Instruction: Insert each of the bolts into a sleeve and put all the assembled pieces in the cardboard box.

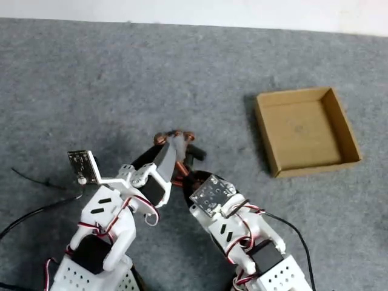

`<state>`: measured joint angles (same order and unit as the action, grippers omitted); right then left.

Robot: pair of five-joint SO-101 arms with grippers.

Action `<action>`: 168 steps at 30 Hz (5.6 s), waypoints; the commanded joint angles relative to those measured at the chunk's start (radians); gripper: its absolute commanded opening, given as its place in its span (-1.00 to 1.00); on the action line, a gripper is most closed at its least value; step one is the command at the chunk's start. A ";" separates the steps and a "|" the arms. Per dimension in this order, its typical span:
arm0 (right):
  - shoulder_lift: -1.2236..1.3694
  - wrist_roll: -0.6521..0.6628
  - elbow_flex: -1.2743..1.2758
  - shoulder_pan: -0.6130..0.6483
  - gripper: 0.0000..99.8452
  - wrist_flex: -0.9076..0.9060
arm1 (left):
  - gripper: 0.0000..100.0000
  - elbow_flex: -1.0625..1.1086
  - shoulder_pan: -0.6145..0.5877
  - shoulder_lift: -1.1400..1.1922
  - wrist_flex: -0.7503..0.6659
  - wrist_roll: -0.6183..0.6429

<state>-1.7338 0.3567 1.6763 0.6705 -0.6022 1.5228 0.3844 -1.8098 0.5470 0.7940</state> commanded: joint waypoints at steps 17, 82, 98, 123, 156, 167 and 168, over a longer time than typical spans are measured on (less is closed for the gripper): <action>-0.013 0.012 0.122 -0.012 -0.99 -0.001 | -0.99 0.061 0.013 -0.019 0.000 -0.058; -0.022 0.009 0.120 -0.145 -0.99 0.012 | -0.40 0.054 -0.375 -0.018 0.075 0.133; -0.021 -0.003 0.107 -0.498 -0.99 0.162 | -0.40 0.174 -0.377 -0.015 -0.107 0.028; 1.244 -0.333 -0.881 -0.725 -0.99 0.234 | -0.40 0.174 -0.372 -0.015 -0.107 0.028; 1.762 -0.462 -0.986 -0.829 -0.53 0.496 | -0.40 0.174 -0.346 -0.015 -0.109 0.028; 1.397 -0.462 -0.766 -0.728 -0.53 0.456 | -0.40 0.174 -0.348 -0.015 -0.109 0.028; 1.337 -0.460 -0.727 -0.700 -0.53 0.456 | -0.40 0.174 -0.351 -0.015 -0.109 0.028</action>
<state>-0.2117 -0.0990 0.8784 -0.0982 -0.1419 1.6763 0.0222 -1.8113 0.4626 0.8293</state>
